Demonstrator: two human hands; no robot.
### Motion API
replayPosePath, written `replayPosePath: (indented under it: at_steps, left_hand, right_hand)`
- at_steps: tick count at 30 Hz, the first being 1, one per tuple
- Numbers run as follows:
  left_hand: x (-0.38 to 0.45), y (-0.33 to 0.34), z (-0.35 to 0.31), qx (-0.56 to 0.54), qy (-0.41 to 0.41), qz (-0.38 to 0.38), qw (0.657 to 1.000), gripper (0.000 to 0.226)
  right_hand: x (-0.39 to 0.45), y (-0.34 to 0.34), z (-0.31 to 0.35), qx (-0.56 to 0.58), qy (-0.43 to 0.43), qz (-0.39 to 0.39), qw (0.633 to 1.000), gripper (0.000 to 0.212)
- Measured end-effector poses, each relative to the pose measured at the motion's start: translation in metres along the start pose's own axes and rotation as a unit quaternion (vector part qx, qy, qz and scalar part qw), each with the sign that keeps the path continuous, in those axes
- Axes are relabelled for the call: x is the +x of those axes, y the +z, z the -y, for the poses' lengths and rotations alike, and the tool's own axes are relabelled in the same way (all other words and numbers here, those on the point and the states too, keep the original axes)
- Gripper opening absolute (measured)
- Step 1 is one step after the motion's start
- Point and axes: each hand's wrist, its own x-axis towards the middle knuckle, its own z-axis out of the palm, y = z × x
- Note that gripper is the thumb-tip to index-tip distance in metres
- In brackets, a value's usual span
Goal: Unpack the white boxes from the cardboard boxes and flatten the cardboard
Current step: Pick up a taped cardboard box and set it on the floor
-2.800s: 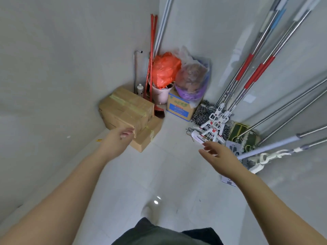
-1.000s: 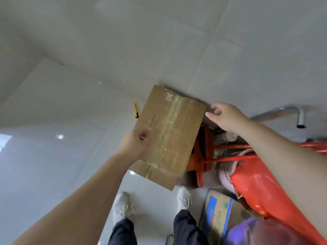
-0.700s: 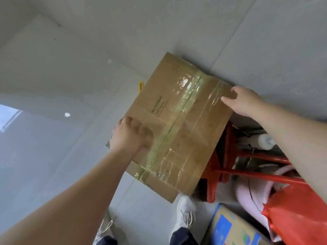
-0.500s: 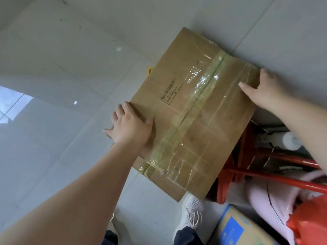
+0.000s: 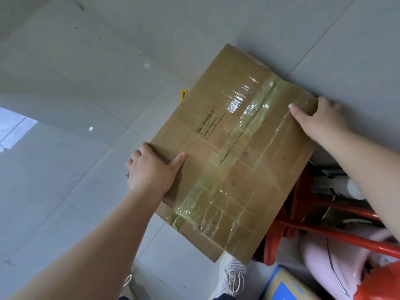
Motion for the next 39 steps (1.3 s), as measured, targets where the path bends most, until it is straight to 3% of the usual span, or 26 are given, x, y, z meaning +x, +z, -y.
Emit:
replayPosePath:
  at_steps: [5, 16, 22, 25, 28, 39]
  left_hand:
    - [0.004, -0.001, 0.001, -0.017, 0.006, -0.002, 1.000, 0.089]
    - [0.000, -0.035, 0.033, -0.090, -0.013, -0.030, 0.995, 0.081]
    - [0.017, -0.111, 0.074, -0.095, -0.031, -0.075, 0.992, 0.082]
    - [0.032, -0.154, 0.104, -0.095, -0.037, -0.093, 0.990, 0.080]
    - [0.048, -0.197, 0.143, -0.095, -0.038, -0.110, 0.989, 0.080]
    - [0.121, -0.330, 0.306, -0.077, -0.071, -0.166, 0.980, 0.082]
  right_hand:
    - [0.004, -0.004, 0.001, 0.000, 0.005, 0.003, 1.000, 0.093]
    - [-0.029, -0.033, 0.052, 0.001, -0.029, -0.014, 0.999, 0.086]
    - [-0.063, -0.044, 0.136, 0.043, -0.062, -0.011, 0.997, 0.082]
    - [-0.085, -0.041, 0.187, 0.071, -0.060, 0.006, 0.996, 0.094]
    - [-0.110, -0.033, 0.243, 0.082, -0.079, 0.011, 0.993, 0.087]
    - [-0.218, 0.025, 0.433, 0.073, -0.093, 0.002, 0.993, 0.090]
